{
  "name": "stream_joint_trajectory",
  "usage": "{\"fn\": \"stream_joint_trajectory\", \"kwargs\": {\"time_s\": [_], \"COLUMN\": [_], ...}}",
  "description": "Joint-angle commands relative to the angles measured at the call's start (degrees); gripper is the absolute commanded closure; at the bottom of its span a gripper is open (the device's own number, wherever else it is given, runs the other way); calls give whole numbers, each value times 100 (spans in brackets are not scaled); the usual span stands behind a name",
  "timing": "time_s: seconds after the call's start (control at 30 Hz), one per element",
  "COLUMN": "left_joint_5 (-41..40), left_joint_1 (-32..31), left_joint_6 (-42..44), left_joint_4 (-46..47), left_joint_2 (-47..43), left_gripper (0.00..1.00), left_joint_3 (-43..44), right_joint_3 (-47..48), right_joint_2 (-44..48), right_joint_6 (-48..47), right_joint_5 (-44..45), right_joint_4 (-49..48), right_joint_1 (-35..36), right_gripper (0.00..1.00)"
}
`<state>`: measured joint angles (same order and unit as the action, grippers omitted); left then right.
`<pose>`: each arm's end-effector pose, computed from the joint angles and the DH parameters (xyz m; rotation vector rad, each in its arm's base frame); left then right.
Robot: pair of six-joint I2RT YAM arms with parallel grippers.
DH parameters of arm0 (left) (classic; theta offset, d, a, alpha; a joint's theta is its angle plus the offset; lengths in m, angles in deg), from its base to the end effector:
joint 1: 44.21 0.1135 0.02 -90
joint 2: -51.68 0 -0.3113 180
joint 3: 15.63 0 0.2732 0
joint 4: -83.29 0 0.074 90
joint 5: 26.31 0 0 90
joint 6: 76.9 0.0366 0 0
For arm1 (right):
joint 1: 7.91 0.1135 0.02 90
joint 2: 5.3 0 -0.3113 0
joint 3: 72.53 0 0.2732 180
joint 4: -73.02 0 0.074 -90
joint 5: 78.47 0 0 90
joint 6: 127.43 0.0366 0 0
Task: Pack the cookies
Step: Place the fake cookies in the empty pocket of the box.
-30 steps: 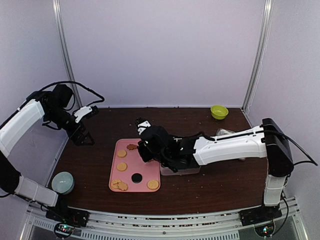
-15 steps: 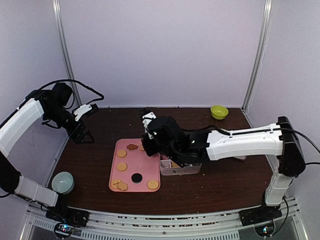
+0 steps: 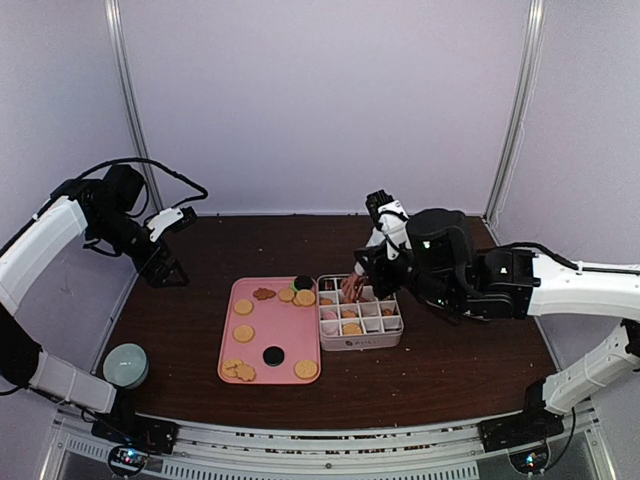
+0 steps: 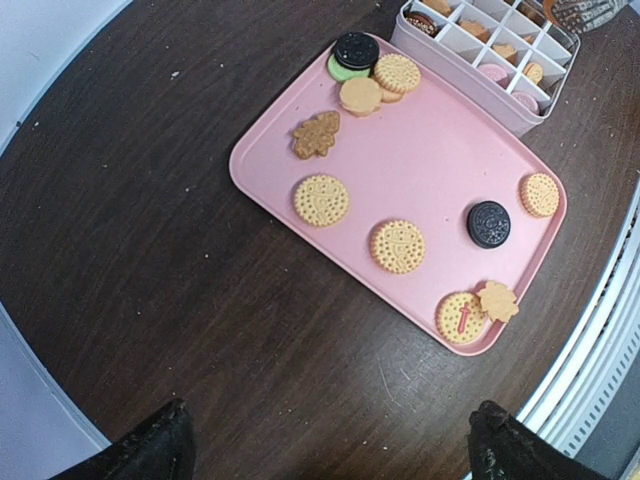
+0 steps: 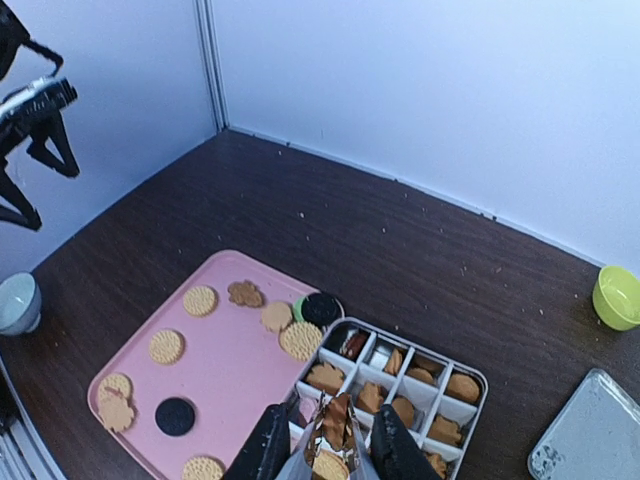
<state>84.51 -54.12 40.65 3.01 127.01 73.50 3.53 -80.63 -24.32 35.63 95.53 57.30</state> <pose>0.2437 -0.0558 0.3806 0.9490 2.4825 -0.3974 0.1453 0.2789 0.3783 -0.5967 1.8559 0.5059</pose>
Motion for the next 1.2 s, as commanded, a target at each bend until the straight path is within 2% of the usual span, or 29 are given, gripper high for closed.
{"fn": "stream_joint_trajectory", "kwargs": {"time_s": [0.0,0.17,0.53,0.67,0.77,0.93,1.17], "left_joint_5": [115,124,133,122,124,146,115], "left_joint_1": [42,42,45,47,42,42,42], "left_joint_6": [53,80,84,99,110,118,121], "left_joint_4": [36,24,13,9,10,2,-8], "left_joint_2": [26,20,17,8,8,21,-35], "left_gripper": [2,2,2,2,2,2,2], "left_joint_3": [152,129,152,141,150,177,156], "right_joint_3": [-438,-718,-723,-691,-687,-661,-598], "right_joint_2": [343,510,320,240,259,321,348], "right_joint_6": [253,342,265,230,228,203,177], "right_joint_5": [-119,-83,-23,-40,-26,-15,-32], "right_joint_4": [524,610,621,690,705,714,731], "right_joint_1": [0,0,-3,-7,-3,-3,-8], "right_gripper": [100,100,100,85,80,73,71]}}
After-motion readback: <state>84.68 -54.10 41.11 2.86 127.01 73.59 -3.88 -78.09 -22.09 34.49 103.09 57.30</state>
